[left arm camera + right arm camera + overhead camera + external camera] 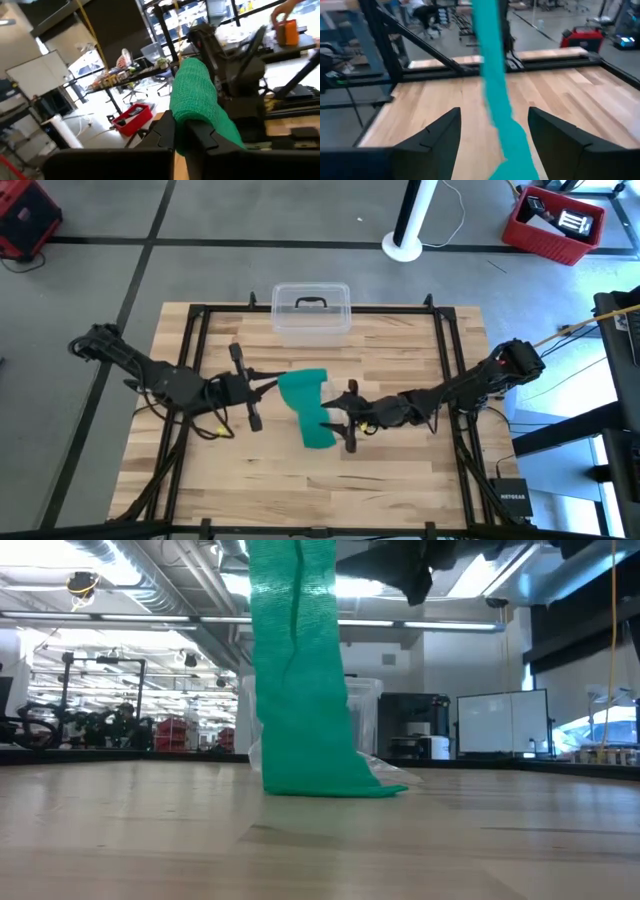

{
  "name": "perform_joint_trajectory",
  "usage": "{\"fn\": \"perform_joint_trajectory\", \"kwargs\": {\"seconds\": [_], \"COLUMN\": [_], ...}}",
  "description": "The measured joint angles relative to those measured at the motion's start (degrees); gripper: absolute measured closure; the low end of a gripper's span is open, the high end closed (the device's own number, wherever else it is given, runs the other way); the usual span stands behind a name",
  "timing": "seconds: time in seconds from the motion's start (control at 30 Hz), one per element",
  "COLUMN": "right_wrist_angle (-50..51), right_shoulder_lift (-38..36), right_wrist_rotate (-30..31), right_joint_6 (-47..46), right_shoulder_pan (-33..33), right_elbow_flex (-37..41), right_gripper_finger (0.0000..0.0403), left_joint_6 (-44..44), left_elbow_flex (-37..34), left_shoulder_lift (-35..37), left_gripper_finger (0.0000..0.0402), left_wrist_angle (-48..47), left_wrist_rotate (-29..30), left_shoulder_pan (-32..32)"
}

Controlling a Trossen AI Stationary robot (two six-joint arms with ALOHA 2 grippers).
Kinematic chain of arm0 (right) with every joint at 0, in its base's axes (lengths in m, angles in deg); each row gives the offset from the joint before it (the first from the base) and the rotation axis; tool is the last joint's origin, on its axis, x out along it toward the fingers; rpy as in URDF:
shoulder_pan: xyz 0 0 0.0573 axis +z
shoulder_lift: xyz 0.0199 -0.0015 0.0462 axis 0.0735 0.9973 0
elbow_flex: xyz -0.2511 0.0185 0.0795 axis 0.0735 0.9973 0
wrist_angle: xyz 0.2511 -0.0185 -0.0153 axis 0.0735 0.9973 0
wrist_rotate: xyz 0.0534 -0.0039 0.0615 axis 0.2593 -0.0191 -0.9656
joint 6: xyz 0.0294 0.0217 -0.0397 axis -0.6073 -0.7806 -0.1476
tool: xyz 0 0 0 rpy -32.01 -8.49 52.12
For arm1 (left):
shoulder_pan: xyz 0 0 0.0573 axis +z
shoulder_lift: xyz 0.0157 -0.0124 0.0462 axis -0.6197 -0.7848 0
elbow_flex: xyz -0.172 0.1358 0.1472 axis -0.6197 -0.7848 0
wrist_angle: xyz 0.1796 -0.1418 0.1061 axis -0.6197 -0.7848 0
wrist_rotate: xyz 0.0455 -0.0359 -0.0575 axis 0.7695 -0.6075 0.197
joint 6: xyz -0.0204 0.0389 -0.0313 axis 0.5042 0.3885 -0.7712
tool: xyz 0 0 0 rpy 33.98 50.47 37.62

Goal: Roll bandage
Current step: Roll the green bandage

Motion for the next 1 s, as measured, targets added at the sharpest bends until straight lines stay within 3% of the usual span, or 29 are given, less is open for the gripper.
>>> {"fn": "perform_joint_trajectory", "kwargs": {"seconds": [0.13,0.3,0.4,0.53,0.7,0.8,0.9,1.0], "right_wrist_angle": [-2.25,-12.50,-15.56,-15.42,-16.25,-16.32,-14.34,-11.61], "right_shoulder_lift": [0.31,4.84,7.80,9.74,12.22,11.20,8.92,6.40], "right_wrist_rotate": [-0.44,0.96,-1.12,-1.82,-7.65,-7.36,-6.58,-2.35], "right_joint_6": [2.96,12.90,14.35,14.77,16.25,16.86,19.56,22.21], "right_shoulder_pan": [-1.09,-3.01,-4.47,-6.53,-9.13,-10.13,-10.94,-11.20], "right_elbow_flex": [0.00,-0.02,-0.02,-0.02,-1.58,-2.05,-2.05,-2.05], "right_gripper_finger": [0.0171,0.0174,0.0191,0.0229,0.0274,0.0314,0.0381,0.0386], "left_joint_6": [-1.08,0.25,1.48,1.33,0.53,-0.27,-1.28,-1.68], "left_elbow_flex": [0.00,0.00,0.00,0.00,-0.02,-0.21,-0.24,-0.24], "left_shoulder_lift": [0.00,0.00,0.17,0.39,0.37,0.36,0.35,0.29], "left_gripper_finger": [0.0396,0.0396,0.0396,0.0396,0.0396,0.0396,0.0396,0.0396], "left_wrist_angle": [-0.04,0.18,0.16,0.31,1.21,0.35,-0.92,-1.14], "left_wrist_rotate": [-0.39,-6.54,-7.31,-7.33,-11.37,-11.60,-12.50,-15.71], "left_shoulder_pan": [1.10,1.14,0.02,-1.36,-1.95,-2.57,-4.12,-5.93]}}
